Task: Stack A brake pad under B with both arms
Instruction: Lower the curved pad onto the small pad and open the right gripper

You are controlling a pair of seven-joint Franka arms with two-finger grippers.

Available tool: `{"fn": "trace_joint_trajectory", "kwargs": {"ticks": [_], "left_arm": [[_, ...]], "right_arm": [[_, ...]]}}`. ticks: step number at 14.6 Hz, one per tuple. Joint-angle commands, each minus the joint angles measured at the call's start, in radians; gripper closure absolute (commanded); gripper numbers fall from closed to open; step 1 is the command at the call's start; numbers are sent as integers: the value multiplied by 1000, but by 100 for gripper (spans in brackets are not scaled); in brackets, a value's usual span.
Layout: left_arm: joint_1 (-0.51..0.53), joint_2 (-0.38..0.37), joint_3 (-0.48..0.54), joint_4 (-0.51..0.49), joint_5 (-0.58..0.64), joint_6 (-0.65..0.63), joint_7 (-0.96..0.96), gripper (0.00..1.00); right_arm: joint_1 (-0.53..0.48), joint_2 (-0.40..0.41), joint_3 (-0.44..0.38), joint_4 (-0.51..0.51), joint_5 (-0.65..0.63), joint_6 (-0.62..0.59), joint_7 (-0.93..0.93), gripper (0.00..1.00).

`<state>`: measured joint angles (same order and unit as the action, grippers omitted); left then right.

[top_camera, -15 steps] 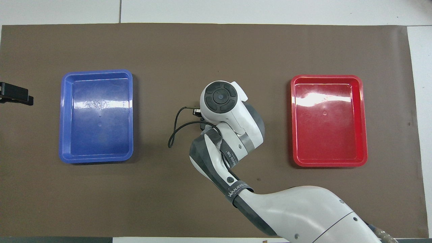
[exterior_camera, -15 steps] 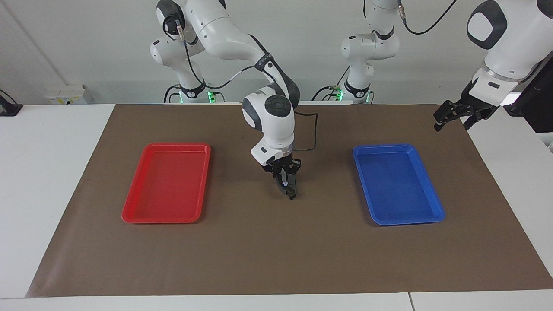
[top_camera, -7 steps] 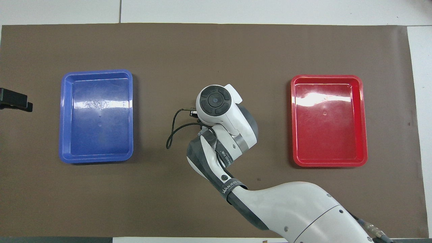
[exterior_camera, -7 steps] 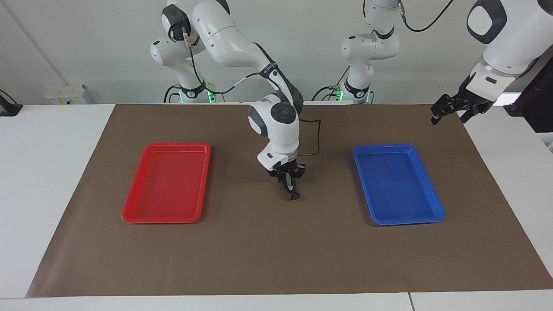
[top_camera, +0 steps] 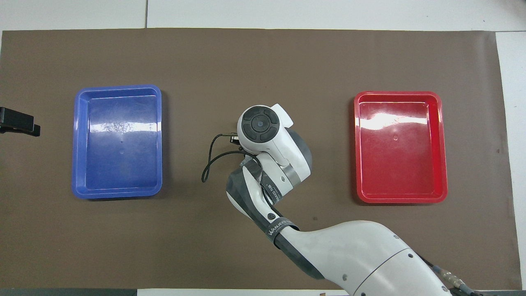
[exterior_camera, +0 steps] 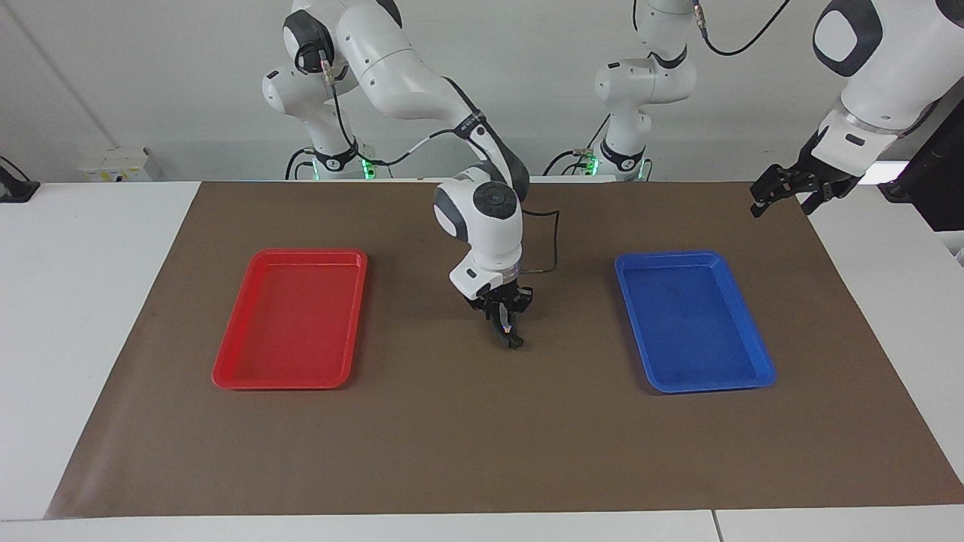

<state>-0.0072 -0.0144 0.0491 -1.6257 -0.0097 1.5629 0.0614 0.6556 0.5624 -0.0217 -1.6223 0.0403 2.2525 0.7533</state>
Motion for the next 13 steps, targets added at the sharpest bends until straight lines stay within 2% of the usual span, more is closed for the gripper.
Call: {"fn": "trace_joint_trajectory", "kwargs": {"ticks": [1, 10, 11, 12, 13], "left_arm": [[7, -15, 3, -7, 14, -14, 3, 1], [9, -13, 5, -7, 14, -14, 3, 1], [9, -15, 5, -7, 14, -14, 3, 1], [9, -13, 5, -7, 14, -14, 3, 1], [7, -15, 5, -7, 14, -14, 3, 1]], "right_arm": [[2, 11, 0, 22, 1, 15, -3, 100], [2, 11, -1, 5, 4, 42, -19, 96], [1, 11, 0, 5, 6, 42, -19, 90], [-1, 11, 0, 5, 6, 42, -19, 77], [1, 11, 0, 4, 6, 42, -19, 50]]}}
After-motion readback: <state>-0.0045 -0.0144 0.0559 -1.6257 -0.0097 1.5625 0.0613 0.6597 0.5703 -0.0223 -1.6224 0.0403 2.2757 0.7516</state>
